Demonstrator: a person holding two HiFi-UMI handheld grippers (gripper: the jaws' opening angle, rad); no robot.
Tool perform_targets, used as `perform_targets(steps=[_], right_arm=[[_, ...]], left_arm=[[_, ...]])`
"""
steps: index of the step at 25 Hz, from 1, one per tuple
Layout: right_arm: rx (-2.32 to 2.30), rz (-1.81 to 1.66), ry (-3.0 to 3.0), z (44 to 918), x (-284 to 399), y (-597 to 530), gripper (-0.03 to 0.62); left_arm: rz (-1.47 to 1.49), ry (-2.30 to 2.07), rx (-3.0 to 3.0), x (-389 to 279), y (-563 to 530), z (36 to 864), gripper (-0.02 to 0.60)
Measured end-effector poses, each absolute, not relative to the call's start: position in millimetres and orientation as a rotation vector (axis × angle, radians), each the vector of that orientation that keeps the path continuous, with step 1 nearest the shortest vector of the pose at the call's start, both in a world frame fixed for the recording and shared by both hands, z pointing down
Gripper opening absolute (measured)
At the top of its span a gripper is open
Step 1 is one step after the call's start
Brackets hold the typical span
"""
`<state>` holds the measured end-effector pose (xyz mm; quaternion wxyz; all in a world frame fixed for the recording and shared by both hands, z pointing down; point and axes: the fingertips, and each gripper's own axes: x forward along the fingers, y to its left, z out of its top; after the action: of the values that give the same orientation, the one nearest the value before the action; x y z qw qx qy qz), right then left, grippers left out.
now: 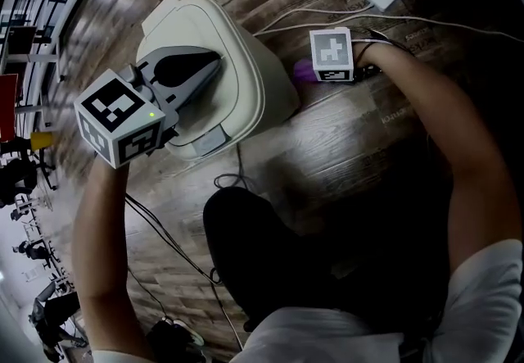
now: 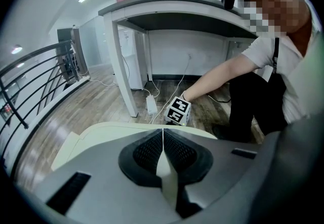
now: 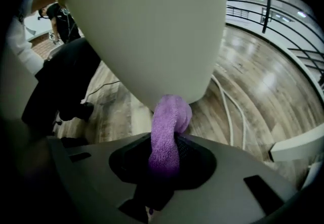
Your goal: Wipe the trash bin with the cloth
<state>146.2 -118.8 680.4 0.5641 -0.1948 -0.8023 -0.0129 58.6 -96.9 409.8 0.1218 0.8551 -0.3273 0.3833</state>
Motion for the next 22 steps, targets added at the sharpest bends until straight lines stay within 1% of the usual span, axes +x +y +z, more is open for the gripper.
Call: perform_targets(steps=[6,16,22], right_arm=[[-0.091,-0.084,-1.875,693,146,-202,0.098],[-0.042,-0.216,-2.070,693,55,-226,0.098],[-0.002,-0.316,-2.054,692,32,-235,0.098]], left_arm=[[1.110,-0.948,2.509,62,-96,412,0.011],[1.085,-0.937,2.460,58,-96,411,0.011],[1.068,-0.940,2.427,58,-98,409,0.006]])
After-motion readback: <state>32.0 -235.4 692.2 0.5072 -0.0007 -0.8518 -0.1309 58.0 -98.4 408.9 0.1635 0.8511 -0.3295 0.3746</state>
